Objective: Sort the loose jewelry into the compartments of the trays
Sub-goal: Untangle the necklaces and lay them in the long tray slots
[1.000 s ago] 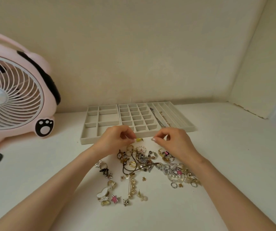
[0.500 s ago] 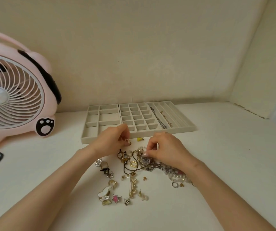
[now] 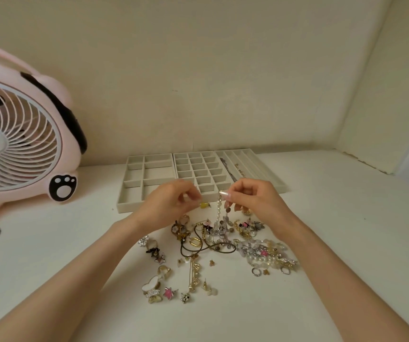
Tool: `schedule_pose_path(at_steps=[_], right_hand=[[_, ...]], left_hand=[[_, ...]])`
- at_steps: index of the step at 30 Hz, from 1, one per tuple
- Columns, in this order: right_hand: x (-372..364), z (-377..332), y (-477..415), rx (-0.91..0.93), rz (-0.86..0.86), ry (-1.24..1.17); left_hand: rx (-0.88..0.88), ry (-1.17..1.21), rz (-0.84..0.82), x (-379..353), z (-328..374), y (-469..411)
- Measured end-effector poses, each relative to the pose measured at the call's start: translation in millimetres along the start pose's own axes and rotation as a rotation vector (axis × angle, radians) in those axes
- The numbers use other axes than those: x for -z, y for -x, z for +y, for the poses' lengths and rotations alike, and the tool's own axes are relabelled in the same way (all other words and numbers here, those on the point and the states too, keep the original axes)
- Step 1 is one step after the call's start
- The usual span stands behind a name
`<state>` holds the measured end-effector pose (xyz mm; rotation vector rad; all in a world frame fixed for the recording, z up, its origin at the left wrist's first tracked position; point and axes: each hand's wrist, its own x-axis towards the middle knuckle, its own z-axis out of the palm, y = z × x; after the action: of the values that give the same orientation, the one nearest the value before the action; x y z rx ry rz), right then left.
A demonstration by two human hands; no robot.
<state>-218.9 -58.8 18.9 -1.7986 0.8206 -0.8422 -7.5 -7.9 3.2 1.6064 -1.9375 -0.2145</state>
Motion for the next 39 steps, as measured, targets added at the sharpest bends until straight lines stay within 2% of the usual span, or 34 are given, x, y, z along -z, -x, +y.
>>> schedule_pose_path(at_steps=[5, 10, 13, 15, 17, 19, 21, 24, 27, 29, 31, 35, 39], right_hand=[[1, -1, 0, 0.035, -0.009, -0.045], [-1, -1, -1, 0.049, -0.036, -0.079], [-1, 4, -3, 0.034, 0.033, -0.015], [-3, 11, -5, 0.025, 0.121, 0.157], [-5, 19, -7, 0.037, 0.167, 0.393], [-6, 24, -8, 0.057, 0.158, 0.539], [-6, 23, -8, 0.087, 0.140, 0.578], [-5, 21, -8, 0.112, 0.152, 0.514], [-5, 21, -8, 0.102, 0.136, 0.482], [-5, 19, -8, 0.105, 0.112, 0.458], [-6, 14, -6, 0.097, 0.068, 0.371], [-5, 1, -1, 0.018, -0.089, 0.063], [-10, 0, 1, 0.004, -0.212, 0.028]], left_hand=[[-0.057, 0.321, -0.016, -3, 23, 2], [0.025, 0.504, -0.054, -9, 32, 3], [0.009, 0.250, 0.021, -11, 27, 3], [-0.035, 0.040, 0.015, -8, 21, 4], [-0.055, -0.036, -0.103, -1, 17, 4], [-0.060, 0.016, -0.264, 6, 20, 5], [-0.075, 0.099, -0.403, 10, 27, 8], [-0.137, -0.012, -0.498, 2, 34, 11], [-0.229, -0.144, -0.421, -6, 32, 10], [-0.246, -0.096, -0.380, -3, 31, 10], [-0.175, 0.067, -0.315, 1, 32, 9], [0.021, 0.502, -0.053, 7, 32, 4], [0.123, 0.858, 0.056, 10, 33, 3]])
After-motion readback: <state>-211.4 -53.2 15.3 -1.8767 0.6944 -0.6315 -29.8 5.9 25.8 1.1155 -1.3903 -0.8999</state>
